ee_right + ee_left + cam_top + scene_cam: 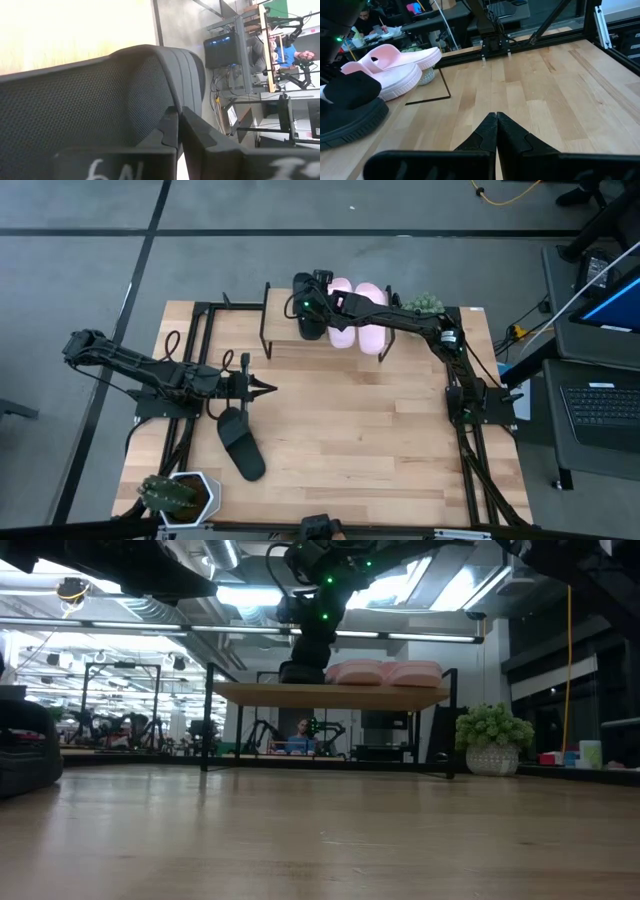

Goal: Pick and place slides into the shelf
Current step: Put the right black slide on the shelf

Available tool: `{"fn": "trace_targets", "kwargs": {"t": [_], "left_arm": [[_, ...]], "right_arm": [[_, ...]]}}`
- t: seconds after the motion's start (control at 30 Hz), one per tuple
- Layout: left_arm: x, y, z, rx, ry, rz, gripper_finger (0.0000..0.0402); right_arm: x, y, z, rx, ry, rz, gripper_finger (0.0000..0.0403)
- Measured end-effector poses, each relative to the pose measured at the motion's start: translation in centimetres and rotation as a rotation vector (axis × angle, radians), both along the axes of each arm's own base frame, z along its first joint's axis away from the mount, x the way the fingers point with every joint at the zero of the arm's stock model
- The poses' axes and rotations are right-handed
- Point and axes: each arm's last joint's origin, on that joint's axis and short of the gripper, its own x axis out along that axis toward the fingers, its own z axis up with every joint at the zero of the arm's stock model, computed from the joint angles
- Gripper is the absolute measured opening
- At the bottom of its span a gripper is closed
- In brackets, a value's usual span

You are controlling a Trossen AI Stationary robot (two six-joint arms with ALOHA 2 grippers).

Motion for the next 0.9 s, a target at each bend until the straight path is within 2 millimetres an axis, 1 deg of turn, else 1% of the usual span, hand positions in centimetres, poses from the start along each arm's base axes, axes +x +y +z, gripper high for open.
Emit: {"fn": "trace_targets", "kwargs": {"t": [0.3,0.63,0.9], "left_arm": [[-0.01,0.0,0.0,0.0,0.0,-0.001,0.0],[-0.01,0.0,-0.02,0.001,0.003,-0.001,0.0],[-0.01,0.0,-0.03,0.001,0.003,-0.001,0.0]], "right_arm": [[0.0,0.0,0.0,-0.001,0.004,0.003,0.0017],[-0.01,0.02,-0.07,-0.001,0.01,0.004,0.0065],[0.0,0.02,-0.06,-0.004,0.014,0.007,0.0083]]}}
